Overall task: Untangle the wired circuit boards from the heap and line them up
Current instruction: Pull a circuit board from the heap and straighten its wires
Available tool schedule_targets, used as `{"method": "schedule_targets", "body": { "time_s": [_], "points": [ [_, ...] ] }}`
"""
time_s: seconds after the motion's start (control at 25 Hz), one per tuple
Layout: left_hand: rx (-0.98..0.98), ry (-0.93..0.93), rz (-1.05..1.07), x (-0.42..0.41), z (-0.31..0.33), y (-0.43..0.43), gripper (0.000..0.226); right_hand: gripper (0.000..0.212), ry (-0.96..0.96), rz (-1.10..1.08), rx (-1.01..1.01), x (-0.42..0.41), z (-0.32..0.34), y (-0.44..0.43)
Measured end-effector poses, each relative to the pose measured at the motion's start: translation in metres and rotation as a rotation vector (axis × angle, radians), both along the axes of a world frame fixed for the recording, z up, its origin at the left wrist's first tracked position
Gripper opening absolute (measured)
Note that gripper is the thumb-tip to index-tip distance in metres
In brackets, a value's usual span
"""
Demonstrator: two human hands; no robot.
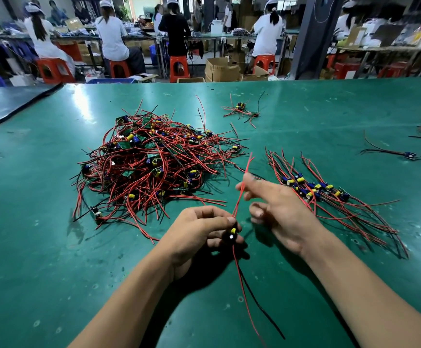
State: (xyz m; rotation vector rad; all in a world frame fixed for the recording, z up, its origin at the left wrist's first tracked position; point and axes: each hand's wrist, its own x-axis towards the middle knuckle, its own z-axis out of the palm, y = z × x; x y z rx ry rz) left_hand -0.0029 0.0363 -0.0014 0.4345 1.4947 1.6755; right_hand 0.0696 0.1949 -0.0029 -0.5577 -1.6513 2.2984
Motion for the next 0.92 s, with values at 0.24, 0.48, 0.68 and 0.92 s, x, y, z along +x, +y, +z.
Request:
{"method": "schedule_targets", "body": {
  "time_s": [0.24, 0.48, 0.68, 0.92],
  "points": [
    [0.051, -0.018, 0.035, -0.001, -0.005, 0.001, 0.006, 0.023, -0.091, 0.070, 0.258, -0.001, -0.011, -0.010],
    [0.022, 0.043, -0.115, 0.001, -0.004, -0.002, 0.009, 0.024, 0.076, -0.342, -0.081, -0.007, -0.002, 0.016],
    [0.012, -0.012, -0.071, 0.001, -0.001, -0.002, 0.008, 0.032, 0.047, -0.376, -0.112, -0.007, -0.001, 0.015],
    [0.172, -0.117, 0.251, 0.001, -0.001, 0.011, 0.033, 0.030, -0.085, -0.050, 0.430, 0.001, -0.005, -0.028]
  ]
}}
